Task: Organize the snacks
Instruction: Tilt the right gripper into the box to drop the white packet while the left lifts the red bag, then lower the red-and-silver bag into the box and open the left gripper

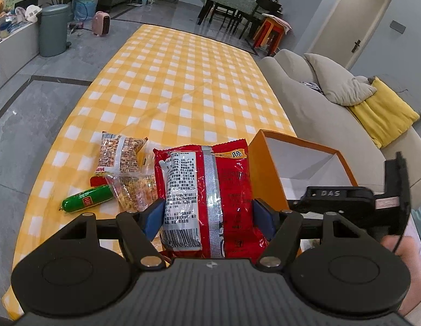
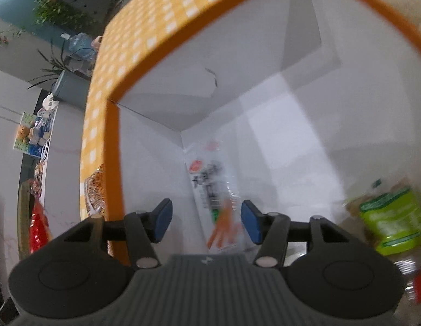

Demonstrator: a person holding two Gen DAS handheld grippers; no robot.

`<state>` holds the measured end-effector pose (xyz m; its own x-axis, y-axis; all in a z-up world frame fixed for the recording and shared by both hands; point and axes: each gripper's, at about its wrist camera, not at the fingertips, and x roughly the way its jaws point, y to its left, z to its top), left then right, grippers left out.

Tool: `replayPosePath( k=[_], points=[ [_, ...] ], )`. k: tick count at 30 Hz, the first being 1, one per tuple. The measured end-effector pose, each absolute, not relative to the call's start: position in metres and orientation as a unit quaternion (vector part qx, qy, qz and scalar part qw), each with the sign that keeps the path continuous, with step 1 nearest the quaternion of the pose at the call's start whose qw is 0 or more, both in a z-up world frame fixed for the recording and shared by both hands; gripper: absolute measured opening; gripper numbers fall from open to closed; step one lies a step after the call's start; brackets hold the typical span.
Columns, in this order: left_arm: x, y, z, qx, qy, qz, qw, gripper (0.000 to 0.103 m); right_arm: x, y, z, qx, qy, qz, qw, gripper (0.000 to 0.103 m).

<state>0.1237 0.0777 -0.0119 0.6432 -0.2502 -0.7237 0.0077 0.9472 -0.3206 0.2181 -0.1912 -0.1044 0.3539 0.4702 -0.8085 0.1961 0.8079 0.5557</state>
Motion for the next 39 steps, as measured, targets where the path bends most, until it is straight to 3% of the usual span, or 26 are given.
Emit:
replayPosePath(
  k=[6,9,11,20,23,32,39],
  points=[
    [0.119,0.07,-0.001,-0.131,0.407,-0.078,0.901,0.08,0.207,-0.205,-0.074,0.213,0.527,0.092,0.818,0.057],
    [0.116,0.064,0.007,-0.114,0.402,-0.079,0.905,0.08,0.191,-0.206,-0.055,0.138,0.502,0.067,0.851,0.062],
    [0.115,0.06,0.014,-0.108,0.397,-0.082,0.908,0.08,0.179,-0.212,-0.038,0.106,0.476,0.061,0.871,0.072],
    [0.118,0.0,0.037,-0.106,0.409,-0.108,0.9,0.08,0.153,-0.252,0.004,0.035,0.405,0.044,0.913,0.074],
    [0.129,-0.028,0.03,-0.11,0.437,-0.122,0.884,0.08,0.15,-0.27,0.012,0.047,0.382,0.039,0.922,0.078],
    [0.17,-0.118,-0.02,-0.046,0.498,-0.113,0.859,0.08,0.147,-0.33,0.007,0.186,0.358,0.037,0.914,0.078],
    [0.198,-0.137,-0.064,-0.036,0.538,-0.065,0.839,0.08,0.156,-0.353,-0.019,0.277,0.374,0.055,0.883,0.078]
  ],
)
